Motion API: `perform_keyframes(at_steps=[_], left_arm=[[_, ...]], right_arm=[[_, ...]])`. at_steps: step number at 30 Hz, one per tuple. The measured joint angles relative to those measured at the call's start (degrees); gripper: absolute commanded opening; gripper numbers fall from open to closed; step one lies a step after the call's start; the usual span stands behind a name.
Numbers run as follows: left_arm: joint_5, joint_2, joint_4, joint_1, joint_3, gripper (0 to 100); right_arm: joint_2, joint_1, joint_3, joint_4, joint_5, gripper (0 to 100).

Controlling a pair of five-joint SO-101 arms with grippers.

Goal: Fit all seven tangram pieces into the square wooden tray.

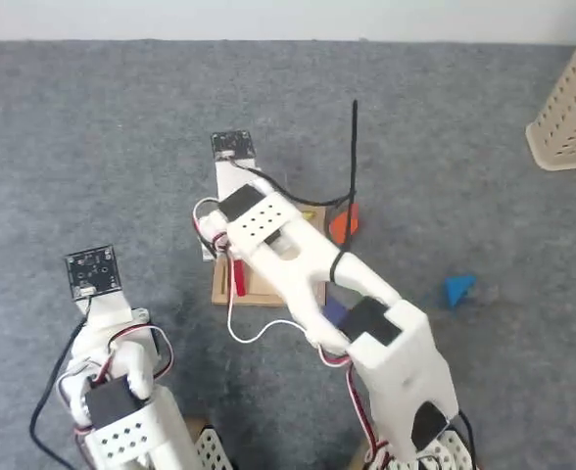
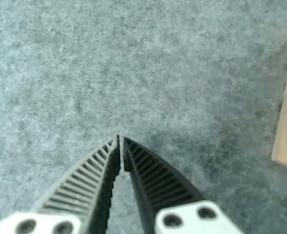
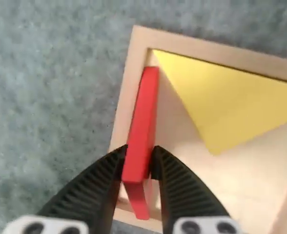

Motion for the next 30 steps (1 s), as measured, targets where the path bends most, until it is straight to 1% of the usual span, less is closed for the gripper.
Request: perform_keyframes(at_steps=[2, 4, 7, 12, 15, 17, 20, 22, 26, 28, 30], left_arm=[[0.0, 0.0, 0.0, 0.0, 0.0, 1], [0.0, 0.0, 0.0, 0.0, 0.0, 1], [0.0, 0.0, 0.0, 0.0, 0.0, 1], [0.0, 0.0, 0.0, 0.0, 0.0, 1], [0.0, 0.0, 0.0, 0.0, 0.0, 1], [0.0, 0.0, 0.0, 0.0, 0.0, 1], [0.0, 0.0, 0.0, 0.0, 0.0, 1], [0.0, 0.0, 0.0, 0.0, 0.0, 1], [0.0, 0.0, 0.0, 0.0, 0.0, 1], [0.0, 0.0, 0.0, 0.0, 0.0, 1], [0.0, 0.0, 0.0, 0.0, 0.0, 1]], right_arm=[[0.53, -0.09, -0.97, 1.32, 0.0, 21.3], [0.79, 0.18, -2.11, 3.52, 0.0, 24.9], [0.79, 1.05, -3.96, 6.86, -0.09, 24.0], [0.79, 5.89, -7.74, 12.31, -0.09, 23.5], [0.79, 7.56, -9.49, 14.42, 1.67, 23.4], [0.79, 8.0, -10.9, 16.26, 3.25, 20.9], [0.18, 8.7, -11.69, 18.46, 6.42, 12.4], [-2.29, 10.11, -11.69, 18.99, 8.88, 8.7], [-11.6, 13.19, -9.58, 18.81, 12.84, 8.4], [-17.67, 14.77, -4.84, 16.35, 14.51, 8.4], [-24.0, 16.18, 2.9, 11.78, 16.62, 8.4]])
